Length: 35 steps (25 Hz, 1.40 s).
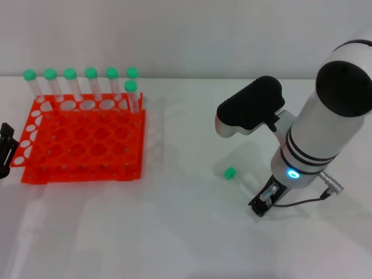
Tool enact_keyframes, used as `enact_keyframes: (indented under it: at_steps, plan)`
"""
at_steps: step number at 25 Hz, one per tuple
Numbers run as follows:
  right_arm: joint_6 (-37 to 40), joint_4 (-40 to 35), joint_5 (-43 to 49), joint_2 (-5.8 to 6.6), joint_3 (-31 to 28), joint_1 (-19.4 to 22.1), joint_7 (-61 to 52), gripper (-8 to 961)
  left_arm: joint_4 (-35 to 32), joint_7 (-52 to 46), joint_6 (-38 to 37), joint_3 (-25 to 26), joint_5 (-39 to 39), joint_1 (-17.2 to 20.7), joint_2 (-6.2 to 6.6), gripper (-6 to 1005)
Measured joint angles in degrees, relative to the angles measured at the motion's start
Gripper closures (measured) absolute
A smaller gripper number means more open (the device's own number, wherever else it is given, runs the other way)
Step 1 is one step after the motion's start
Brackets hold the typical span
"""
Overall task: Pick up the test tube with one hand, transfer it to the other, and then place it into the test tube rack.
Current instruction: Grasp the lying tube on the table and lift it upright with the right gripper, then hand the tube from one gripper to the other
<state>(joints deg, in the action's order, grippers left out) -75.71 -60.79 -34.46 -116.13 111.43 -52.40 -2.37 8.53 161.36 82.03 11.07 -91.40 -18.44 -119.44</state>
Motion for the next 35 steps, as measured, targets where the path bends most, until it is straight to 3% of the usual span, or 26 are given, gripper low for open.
enact_keyframes:
  at_steps: [2, 7, 13, 17, 21, 25, 28, 32, 35]
  plan:
    - [0.03, 0.05, 0.11, 0.07, -0.37, 0.03, 0.55, 587, 0.00, 0.00, 0.11, 0.00, 0.00, 0.05, 0.00, 128]
    - [-0.34, -2.04, 0.23, 0.32, -4.77, 1.48, 4.27, 764, -0.01, -0.10, 1.06, -0.08, 0.00, 0.22, -0.09, 128]
    - [3.08, -9.23, -1.97, 0.37, -19.13, 9.39, 15.53, 763, 1.64, -1.24, 2.96, -0.03, -0.45, 0.98, -0.18, 128]
    - [10.84, -12.95, -13.55, 0.56, -28.06, 17.63, 26.65, 763, 1.89, -1.60, 4.05, 0.00, -0.36, 1.18, -0.17, 127]
    - [18.86, -11.81, -31.53, 0.59, -35.49, 25.69, 43.06, 763, 3.28, -2.64, 4.29, -0.10, -0.04, 1.20, -0.21, 127]
    - [20.92, -1.42, -58.89, 0.56, -40.26, 31.30, 67.65, 763, 5.37, -3.89, 4.32, -0.16, -0.05, 1.21, -0.25, 127]
    - [12.54, 14.37, -80.44, 0.77, -44.53, 31.83, 87.90, 763, 6.00, -4.60, 4.37, -0.40, 0.13, 1.21, -0.26, 127]
    - [0.98, 31.99, -92.83, 0.82, -53.11, 29.95, 104.22, 763, 6.67, -4.81, 4.54, -0.58, 4.87, 1.21, -0.26, 127]
    - [-2.78, 39.68, -92.96, 0.70, -55.14, 29.48, 119.74, 763, 6.69, -4.75, 5.82, -0.60, 11.37, 1.10, -0.25, 127]
